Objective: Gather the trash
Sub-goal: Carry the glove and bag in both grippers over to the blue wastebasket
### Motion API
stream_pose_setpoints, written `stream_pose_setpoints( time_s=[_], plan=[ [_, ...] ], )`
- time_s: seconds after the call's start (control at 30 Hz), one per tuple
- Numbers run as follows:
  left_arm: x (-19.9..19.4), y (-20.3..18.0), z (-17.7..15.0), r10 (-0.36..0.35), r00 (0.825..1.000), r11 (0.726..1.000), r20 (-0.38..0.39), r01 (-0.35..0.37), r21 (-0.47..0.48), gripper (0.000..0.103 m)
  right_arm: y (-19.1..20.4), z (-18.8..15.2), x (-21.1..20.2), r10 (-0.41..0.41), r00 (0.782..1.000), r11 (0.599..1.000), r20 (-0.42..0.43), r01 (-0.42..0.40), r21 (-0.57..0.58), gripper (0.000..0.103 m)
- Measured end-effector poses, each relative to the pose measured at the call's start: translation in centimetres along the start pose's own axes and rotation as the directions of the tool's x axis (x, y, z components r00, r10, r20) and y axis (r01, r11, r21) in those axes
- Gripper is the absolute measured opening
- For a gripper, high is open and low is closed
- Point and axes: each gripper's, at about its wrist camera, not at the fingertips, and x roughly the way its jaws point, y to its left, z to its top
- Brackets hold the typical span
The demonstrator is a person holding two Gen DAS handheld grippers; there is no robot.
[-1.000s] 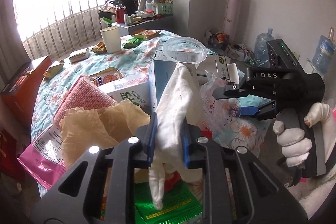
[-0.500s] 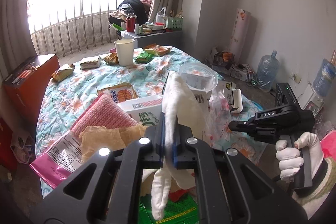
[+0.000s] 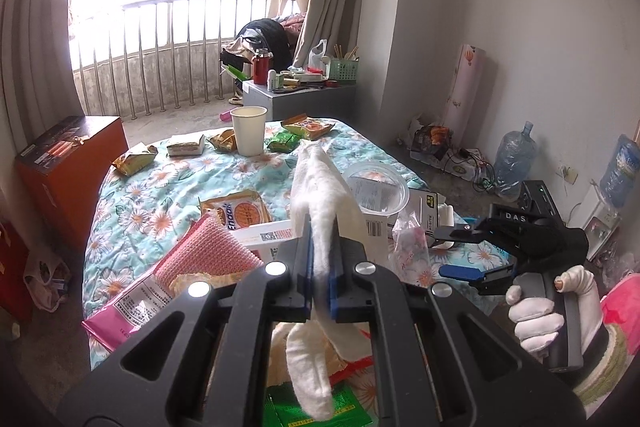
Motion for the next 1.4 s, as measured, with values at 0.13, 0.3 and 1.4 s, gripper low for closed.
stream_pose_setpoints(
  time_s=[0.13, 0.3, 1.4],
  plan=[
    [-0.5, -0.1, -0.2, 0.007, 1.000, 1.000, 0.000, -0.007, 0.002, 0.004, 1.1, 1.2, 2.5, -0.113, 0.993, 0.993, -0.016, 0.113, 0.040, 0.086],
    [-0.7, 0.1, -0.3, 0.008, 1.000, 1.000, -0.003, -0.008, -0.001, 0.004, 2.0, 1.7, 3.9, -0.183, 0.983, 0.982, 0.015, 0.182, 0.054, 0.086],
    [1.0, -15.0, 6.1, -0.241, 0.969, 0.947, 0.056, 0.222, 0.232, 0.004, -3.2, 1.3, -18.6, -0.061, 0.895, 0.998, 0.441, 0.042, 0.051, 0.042]
  ],
)
